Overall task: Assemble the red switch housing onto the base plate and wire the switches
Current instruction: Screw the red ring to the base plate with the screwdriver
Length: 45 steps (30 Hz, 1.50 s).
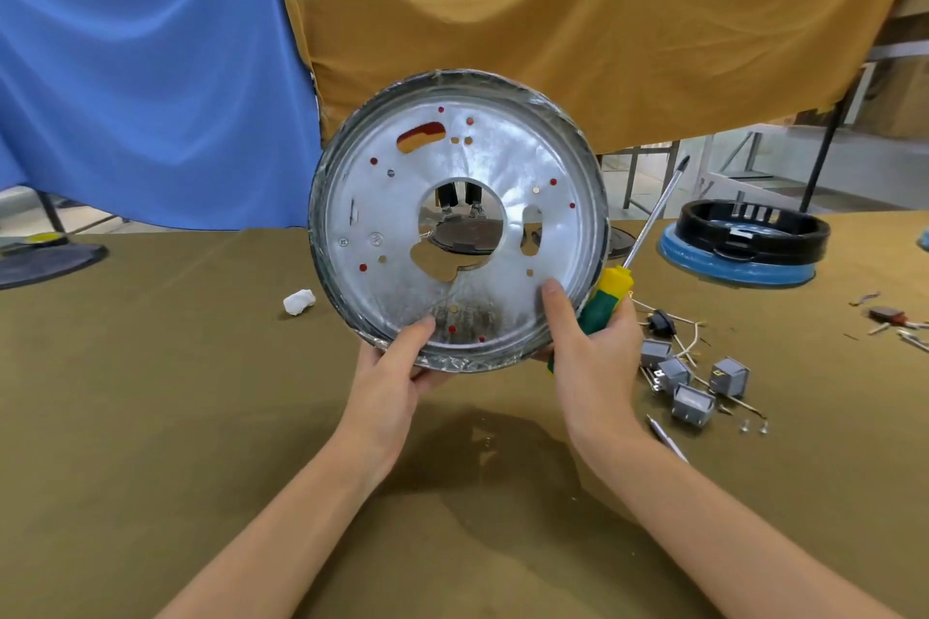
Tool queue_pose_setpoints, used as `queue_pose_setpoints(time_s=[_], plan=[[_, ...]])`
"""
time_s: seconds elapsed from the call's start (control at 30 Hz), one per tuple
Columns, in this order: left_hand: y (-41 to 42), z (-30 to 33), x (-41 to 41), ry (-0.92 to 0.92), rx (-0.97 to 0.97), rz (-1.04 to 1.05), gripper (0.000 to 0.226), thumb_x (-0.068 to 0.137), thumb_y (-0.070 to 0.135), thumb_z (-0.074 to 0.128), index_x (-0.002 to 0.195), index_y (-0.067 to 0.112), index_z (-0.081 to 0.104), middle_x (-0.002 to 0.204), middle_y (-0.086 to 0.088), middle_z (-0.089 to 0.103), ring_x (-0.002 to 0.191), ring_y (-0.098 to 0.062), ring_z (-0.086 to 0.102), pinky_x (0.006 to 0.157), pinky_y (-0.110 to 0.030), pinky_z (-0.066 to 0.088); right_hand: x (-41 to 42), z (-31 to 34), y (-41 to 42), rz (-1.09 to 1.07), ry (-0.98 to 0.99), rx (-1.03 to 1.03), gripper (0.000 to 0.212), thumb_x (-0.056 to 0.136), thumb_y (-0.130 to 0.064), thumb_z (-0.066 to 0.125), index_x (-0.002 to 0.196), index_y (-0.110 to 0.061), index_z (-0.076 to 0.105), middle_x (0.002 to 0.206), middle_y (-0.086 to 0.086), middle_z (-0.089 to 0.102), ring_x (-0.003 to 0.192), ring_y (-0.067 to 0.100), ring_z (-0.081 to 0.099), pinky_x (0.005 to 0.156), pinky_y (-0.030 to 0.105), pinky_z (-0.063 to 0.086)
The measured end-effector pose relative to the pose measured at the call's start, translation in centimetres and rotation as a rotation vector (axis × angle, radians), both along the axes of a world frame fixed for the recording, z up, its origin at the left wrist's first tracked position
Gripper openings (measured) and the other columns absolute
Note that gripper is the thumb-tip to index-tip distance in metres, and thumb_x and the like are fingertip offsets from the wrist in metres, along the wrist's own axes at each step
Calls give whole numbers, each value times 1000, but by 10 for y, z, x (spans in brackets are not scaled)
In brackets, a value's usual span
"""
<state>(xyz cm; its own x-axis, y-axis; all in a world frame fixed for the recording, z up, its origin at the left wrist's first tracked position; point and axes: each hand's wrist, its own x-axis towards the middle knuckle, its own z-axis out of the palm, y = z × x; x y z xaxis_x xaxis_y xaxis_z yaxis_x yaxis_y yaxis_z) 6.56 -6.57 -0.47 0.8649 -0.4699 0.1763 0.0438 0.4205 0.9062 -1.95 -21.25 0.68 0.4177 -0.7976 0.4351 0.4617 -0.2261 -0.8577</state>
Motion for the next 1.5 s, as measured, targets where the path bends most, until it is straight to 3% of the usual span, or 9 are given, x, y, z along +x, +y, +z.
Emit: queue_pose_setpoints(time_s=[0.17,0.33,0.43,0.6,0.73,0.87,1.07,1.23,1.5], plan=[[0,2,-2,0,-18,-19,54,87,18,64,140,15,51,129,-6,67,117,-25,65,94,-46,55,0,0,-7,-73,39,-7,9,91,-30,70,94,-28,62,85,-17,72,77,3,69,67,27,52],[1,0,-2,-37,3,-7,45,92,15,62,137,18,54,126,-5,68,116,-24,65,92,-41,54,-2,2,-6,-98,45,-16,8,91,-31,69,94,-32,62,84,-11,72,76,12,70,61,41,61],[3,2,-3,-32,7,-6,57,82,26,70,136,18,54,126,-6,68,117,-26,64,91,-40,55,-3,3,-3,-116,61,-40,7,92,-34,67,92,-36,60,83,-7,70,76,19,69,64,49,60],[2,6,-7,-51,2,-95,55,81,32,71,132,17,58,124,-7,70,113,-25,67,90,-40,58,-5,9,-4,-139,1,-67,7,95,-29,65,94,-31,58,85,-4,68,74,12,65,63,26,53],[4,10,-8,-4,-57,-175,61,81,31,67,138,13,53,129,-10,66,117,-29,64,95,-46,55,-7,10,-4,-156,5,-73,13,95,-27,64,91,-20,55,84,13,62,75,30,59,67,43,52],[4,11,-9,0,-103,-201,60,83,26,65,139,10,52,132,-11,65,121,-27,62,92,-35,56,-6,10,-5,-196,-15,-99,19,96,-26,62,83,-20,51,69,-2,50,59,9,45,57,26,43],[4,10,-8,-32,-83,-182,66,82,30,71,140,6,51,131,-10,65,121,-25,62,90,-30,56,-7,12,-4,-194,-65,-163,20,99,-22,58,81,-23,49,63,-17,48,56,0,43,52,11,37],[6,13,-9,-34,-96,-167,82,69,40,79,138,5,52,129,-12,66,119,-26,63,87,-29,56,-9,14,-3,-185,-79,-185,18,100,-23,57,85,-17,51,68,-4,49,59,3,44,54,16,39],[8,12,-10,-34,-138,-180,66,79,30,72,137,4,53,127,-14,67,115,-25,65,84,-28,56,-10,12,-1,-162,-61,-178,16,100,-24,57,86,-19,52,75,9,54,65,14,48,60,31,44]])
